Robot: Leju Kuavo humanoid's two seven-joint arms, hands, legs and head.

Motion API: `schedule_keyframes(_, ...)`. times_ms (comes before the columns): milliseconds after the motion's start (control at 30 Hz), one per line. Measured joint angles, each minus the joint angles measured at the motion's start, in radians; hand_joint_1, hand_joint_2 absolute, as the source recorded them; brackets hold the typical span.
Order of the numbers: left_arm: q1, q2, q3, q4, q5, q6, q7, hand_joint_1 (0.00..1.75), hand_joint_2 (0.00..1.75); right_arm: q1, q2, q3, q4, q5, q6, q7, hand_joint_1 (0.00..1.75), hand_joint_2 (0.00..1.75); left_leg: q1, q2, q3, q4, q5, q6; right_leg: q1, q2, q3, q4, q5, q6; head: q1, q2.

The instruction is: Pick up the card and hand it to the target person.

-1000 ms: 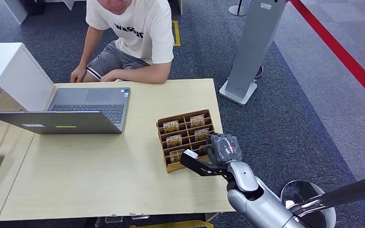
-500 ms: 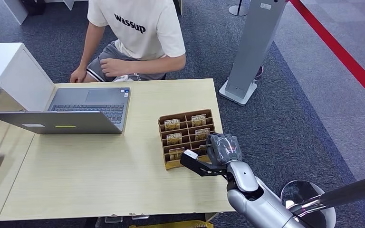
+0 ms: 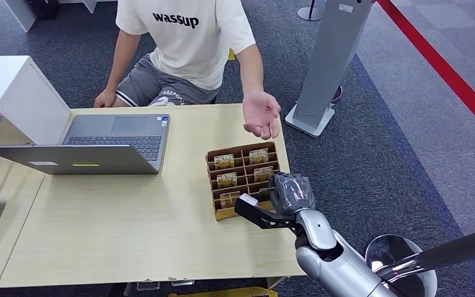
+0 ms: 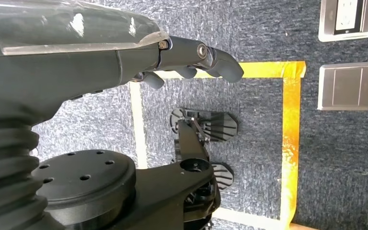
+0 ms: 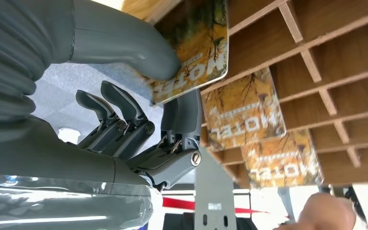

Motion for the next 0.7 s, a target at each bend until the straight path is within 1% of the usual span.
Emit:
schedule_keyframes(133,0.000,0.002,-0.002,0.000,0.012,0.005,0.002,0.00,1.75,0.000,-0.017,-0.021,-0.061,0.028,0.000,0.033,1.69,1.75,0.000,0.000,0.000,0.000,0.000,0.000,0.000,0.000,0.000,0.000,0.000,0.000,0.000,0.000)
schedule_keyframes(367,0.000,0.005,-0.003,0.000,0.034,0.008,0.002,0.00,1.75,-0.011,-0.067,-0.068,-0.254,0.069,0.032,0.085,1.69,1.75,0.000,0.000,0.000,0.000,0.000,0.000,0.000,0.000,0.000,0.000,0.000,0.000,0.000,0.000)
schedule_keyframes(567,0.000,0.006,-0.006,0.000,0.042,0.008,0.000,0.00,1.75,-0.017,-0.102,-0.088,-0.408,0.080,0.039,0.097,1.69,1.75,0.000,0.000,0.000,0.000,0.000,0.000,0.000,0.000,0.000,0.000,0.000,0.000,0.000,0.000)
schedule_keyframes(700,0.000,0.005,-0.007,0.000,0.048,0.006,0.000,0.00,1.75,-0.014,-0.108,-0.092,-0.463,0.078,0.021,0.090,1.69,1.75,0.000,0.000,0.000,0.000,0.000,0.000,0.000,0.000,0.000,0.000,0.000,0.000,0.000,0.000)
